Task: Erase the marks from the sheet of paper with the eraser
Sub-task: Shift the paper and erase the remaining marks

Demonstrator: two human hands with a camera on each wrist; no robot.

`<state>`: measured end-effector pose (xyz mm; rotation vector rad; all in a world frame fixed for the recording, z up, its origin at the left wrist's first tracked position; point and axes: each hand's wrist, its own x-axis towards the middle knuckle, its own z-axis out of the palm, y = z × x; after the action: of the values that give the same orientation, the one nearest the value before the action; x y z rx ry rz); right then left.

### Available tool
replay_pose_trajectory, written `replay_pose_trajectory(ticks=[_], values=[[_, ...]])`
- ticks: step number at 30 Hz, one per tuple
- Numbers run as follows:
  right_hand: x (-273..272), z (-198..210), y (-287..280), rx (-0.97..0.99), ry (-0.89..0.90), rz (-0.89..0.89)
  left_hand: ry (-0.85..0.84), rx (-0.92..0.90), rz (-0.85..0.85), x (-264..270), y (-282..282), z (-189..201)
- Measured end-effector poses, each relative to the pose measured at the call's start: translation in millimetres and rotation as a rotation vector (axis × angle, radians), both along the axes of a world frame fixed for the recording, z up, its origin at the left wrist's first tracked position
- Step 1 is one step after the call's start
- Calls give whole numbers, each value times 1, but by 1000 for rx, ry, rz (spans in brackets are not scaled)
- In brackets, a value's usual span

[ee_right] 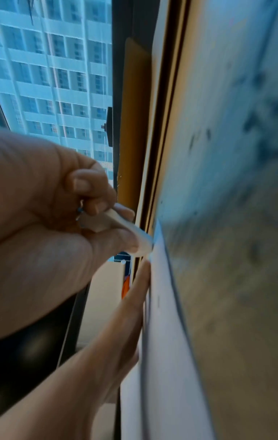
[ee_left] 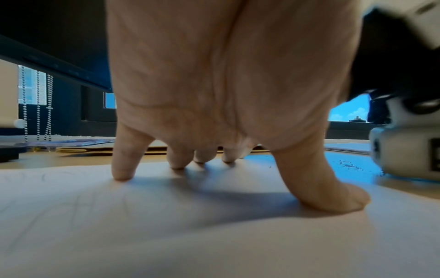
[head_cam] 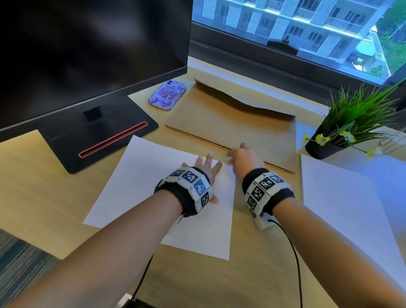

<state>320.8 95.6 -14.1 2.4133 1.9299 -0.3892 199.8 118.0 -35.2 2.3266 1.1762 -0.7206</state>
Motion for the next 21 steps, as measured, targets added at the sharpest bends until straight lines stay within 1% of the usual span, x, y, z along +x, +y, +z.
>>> replay_pose_trajectory(ticks=[2, 5, 7, 10, 12, 14, 16, 18, 21], values=[[1, 0, -3, -40, -25, 36, -3, -3, 7, 0, 0, 0], [2, 2, -14, -195, -157, 129, -5, 1, 19, 0, 0, -3], [5, 3, -11, -204, -193, 154, 12, 13, 19, 2, -1, -5], [7, 1, -4, -102, -96, 137, 38, 20, 17, 5, -2, -5], [6, -3, -6, -63, -67, 145, 36, 21, 21, 6, -3, -4], [10, -6, -10, -95, -83, 171, 33, 13, 34, 6, -2, -3], [14, -4, -10, -182, -129, 204, 32, 7, 40, 6, -2, -3], [15, 0, -4, -217, -129, 210, 31, 8, 40, 6, -2, -4], [11, 1, 1, -115, -63, 161, 42, 23, 22, 5, -2, -5]])
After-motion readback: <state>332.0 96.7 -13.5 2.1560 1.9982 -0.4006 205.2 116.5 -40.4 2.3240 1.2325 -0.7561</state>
